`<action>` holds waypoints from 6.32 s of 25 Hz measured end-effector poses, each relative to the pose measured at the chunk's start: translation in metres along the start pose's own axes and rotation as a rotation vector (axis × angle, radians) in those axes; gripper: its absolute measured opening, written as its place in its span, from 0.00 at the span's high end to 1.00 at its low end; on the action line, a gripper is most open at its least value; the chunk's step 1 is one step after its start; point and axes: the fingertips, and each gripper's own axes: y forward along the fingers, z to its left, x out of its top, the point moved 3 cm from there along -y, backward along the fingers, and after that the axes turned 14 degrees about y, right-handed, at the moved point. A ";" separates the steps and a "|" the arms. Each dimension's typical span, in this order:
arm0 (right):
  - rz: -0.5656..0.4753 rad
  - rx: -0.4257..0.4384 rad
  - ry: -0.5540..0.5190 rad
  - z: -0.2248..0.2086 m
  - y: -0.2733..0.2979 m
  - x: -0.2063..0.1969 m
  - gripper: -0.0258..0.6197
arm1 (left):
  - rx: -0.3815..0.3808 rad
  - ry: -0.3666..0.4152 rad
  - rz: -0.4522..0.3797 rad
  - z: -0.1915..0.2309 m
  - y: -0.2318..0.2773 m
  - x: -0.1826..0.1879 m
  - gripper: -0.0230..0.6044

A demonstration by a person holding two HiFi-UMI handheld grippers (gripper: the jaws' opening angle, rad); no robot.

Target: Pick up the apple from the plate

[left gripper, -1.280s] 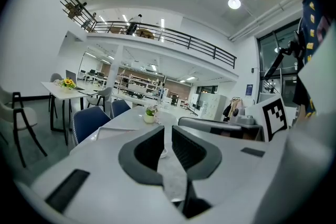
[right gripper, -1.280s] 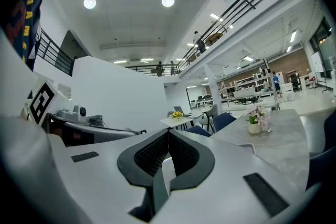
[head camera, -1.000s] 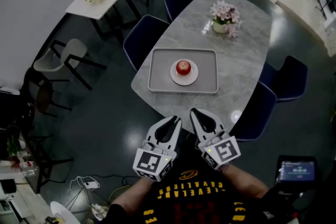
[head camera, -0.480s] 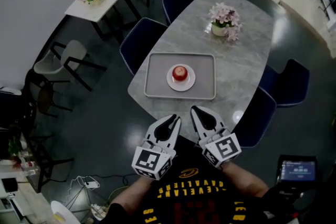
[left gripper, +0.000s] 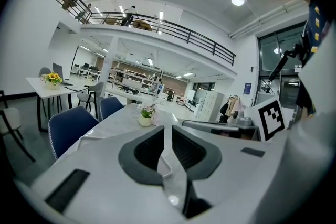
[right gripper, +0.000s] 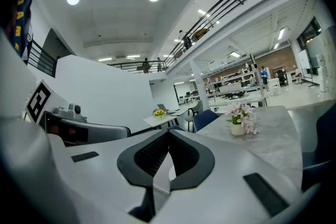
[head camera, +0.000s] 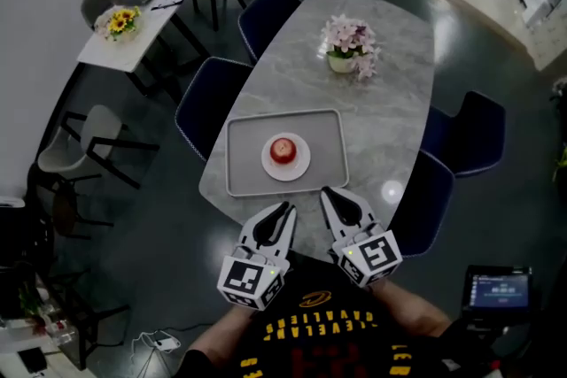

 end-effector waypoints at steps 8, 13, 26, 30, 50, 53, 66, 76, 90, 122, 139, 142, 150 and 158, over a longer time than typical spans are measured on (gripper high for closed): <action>-0.006 -0.130 0.029 -0.027 0.031 0.016 0.95 | -0.062 -0.022 0.022 0.047 0.032 0.008 0.89; 0.011 -0.198 0.058 -0.040 0.055 0.016 0.95 | -0.098 -0.036 0.044 0.081 0.052 0.003 0.89; 0.115 -0.332 0.229 -0.073 0.079 -0.027 0.84 | -0.139 -0.125 0.233 0.145 0.084 -0.054 0.74; 0.144 -0.369 0.267 -0.086 0.078 -0.040 0.84 | -0.138 -0.176 0.297 0.157 0.095 -0.076 0.74; 0.443 -0.378 0.291 -0.153 0.129 -0.107 0.84 | -0.169 -0.407 0.590 0.180 0.127 -0.184 0.74; 0.497 -0.378 0.319 -0.166 0.137 -0.116 0.84 | -0.173 -0.451 0.629 0.175 0.133 -0.197 0.74; 0.643 -0.374 0.466 -0.179 0.148 -0.149 0.84 | -0.168 -0.549 0.694 0.176 0.139 -0.208 0.76; 0.676 -0.352 0.539 -0.167 0.147 -0.159 0.84 | -0.126 -0.658 0.721 0.182 0.131 -0.210 0.82; 0.657 -0.329 0.606 -0.175 0.146 -0.165 0.87 | -0.120 -0.661 0.781 0.177 0.139 -0.226 0.89; 0.493 -0.415 0.861 -0.163 0.053 -0.160 0.89 | -0.275 -0.657 0.820 0.110 0.123 -0.204 0.90; 0.396 -0.476 0.932 -0.161 -0.057 -0.175 0.89 | -0.378 -0.584 0.857 0.018 0.109 -0.205 0.91; 0.376 -0.489 0.946 -0.165 -0.072 -0.178 0.89 | -0.394 -0.569 0.871 0.003 0.111 -0.207 0.91; 0.323 -0.548 0.979 -0.179 -0.120 -0.184 0.89 | -0.462 -0.531 0.901 -0.043 0.123 -0.213 0.91; 0.280 -0.594 1.023 -0.190 -0.156 -0.197 0.89 | -0.507 -0.495 0.945 -0.077 0.131 -0.224 0.91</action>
